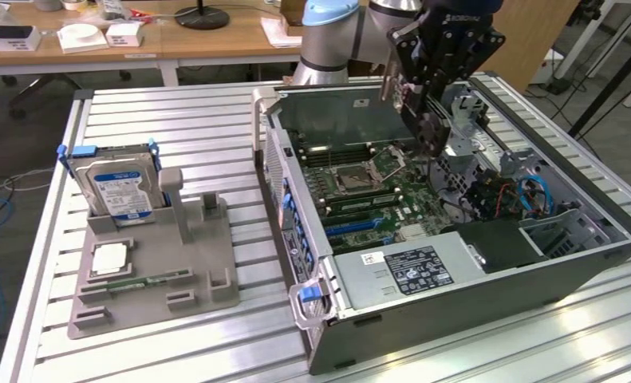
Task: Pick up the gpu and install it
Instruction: 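Pick up the gpu and move the gpu toward the slot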
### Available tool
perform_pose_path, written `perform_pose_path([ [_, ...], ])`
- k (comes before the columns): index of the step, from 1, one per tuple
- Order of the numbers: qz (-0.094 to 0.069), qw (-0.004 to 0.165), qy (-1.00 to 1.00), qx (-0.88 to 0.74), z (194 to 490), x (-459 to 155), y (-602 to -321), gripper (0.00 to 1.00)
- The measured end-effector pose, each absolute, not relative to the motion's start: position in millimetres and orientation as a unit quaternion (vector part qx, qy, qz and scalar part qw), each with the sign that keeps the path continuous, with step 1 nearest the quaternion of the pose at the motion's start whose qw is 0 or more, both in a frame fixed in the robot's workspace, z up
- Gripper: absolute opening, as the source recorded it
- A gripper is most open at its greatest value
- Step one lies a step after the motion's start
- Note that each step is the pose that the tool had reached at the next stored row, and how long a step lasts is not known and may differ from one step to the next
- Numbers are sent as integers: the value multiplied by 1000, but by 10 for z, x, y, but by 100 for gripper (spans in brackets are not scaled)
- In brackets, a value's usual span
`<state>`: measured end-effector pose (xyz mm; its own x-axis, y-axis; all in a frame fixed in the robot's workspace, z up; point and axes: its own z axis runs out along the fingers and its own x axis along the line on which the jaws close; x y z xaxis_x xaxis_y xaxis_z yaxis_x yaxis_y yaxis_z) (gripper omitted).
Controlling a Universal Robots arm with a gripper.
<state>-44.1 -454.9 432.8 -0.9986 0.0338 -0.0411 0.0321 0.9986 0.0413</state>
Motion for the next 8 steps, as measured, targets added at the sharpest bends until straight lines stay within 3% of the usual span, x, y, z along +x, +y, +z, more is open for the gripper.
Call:
perform_pose_path([
  [8, 20, 21, 999, 17, 4328, -363, -4549, 26],
])
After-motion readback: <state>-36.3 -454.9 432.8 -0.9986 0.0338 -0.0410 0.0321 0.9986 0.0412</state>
